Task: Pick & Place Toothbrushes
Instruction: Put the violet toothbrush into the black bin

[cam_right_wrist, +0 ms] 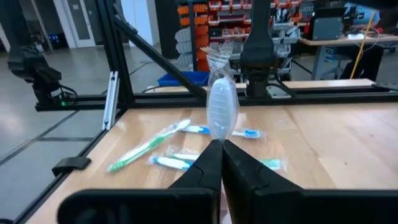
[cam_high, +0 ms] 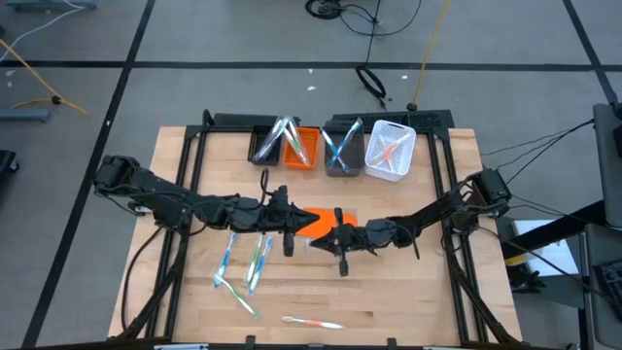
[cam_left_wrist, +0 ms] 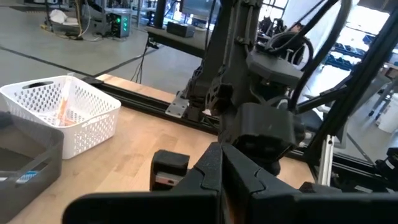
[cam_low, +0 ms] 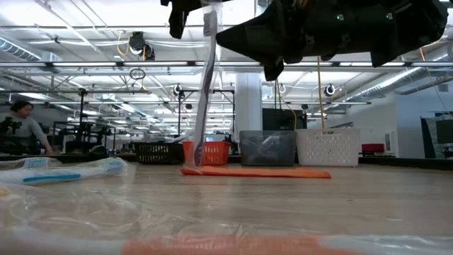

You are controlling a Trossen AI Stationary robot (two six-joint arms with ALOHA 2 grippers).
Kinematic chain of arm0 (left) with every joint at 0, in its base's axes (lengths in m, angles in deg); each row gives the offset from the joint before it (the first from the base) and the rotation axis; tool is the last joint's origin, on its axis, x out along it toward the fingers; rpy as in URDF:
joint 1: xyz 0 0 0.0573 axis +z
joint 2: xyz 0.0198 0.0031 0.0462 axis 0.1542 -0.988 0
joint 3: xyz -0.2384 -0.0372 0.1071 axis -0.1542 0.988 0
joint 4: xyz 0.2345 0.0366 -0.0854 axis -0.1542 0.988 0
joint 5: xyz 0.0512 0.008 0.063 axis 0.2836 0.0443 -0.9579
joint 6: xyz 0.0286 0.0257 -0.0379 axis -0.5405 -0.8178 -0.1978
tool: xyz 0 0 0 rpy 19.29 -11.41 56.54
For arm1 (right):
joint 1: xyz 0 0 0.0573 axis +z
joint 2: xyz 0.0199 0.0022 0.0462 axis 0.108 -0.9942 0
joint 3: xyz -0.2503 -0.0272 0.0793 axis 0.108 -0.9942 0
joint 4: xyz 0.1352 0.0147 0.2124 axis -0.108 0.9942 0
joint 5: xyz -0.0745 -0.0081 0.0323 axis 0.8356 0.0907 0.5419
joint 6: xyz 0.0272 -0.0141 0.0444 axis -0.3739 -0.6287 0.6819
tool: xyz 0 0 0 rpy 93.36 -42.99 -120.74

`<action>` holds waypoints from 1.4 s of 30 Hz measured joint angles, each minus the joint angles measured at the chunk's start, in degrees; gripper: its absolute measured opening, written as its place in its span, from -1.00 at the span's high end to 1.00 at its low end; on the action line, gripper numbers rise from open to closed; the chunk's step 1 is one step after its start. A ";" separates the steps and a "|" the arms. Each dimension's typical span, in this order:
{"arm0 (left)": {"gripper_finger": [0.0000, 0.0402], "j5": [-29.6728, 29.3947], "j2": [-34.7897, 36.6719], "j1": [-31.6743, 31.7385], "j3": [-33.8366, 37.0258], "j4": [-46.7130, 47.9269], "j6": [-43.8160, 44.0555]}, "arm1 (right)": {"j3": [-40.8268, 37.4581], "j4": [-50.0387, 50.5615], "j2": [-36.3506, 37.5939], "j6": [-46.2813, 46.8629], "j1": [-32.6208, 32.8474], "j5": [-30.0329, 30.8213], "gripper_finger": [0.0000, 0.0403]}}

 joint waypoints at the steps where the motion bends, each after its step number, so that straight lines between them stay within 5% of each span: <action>1: 1.00 0.37 0.31 -0.14 0.00 0.05 -0.12 | 0.00 0.86 0.44 -0.02 0.00 -0.01 1.00; 19: 0.97 2.73 5.70 -3.55 0.02 7.55 -2.37 | -0.02 18.89 22.05 -2.14 -6.40 4.06 1.00; 32: 0.90 -1.99 5.08 -2.39 0.02 13.55 -6.61 | -0.02 16.82 27.75 0.29 -9.39 -3.58 1.00; 42: 0.22 -4.13 3.56 -0.66 0.00 14.52 -7.39 | 0.98 16.47 27.39 0.29 -9.33 -3.47 1.00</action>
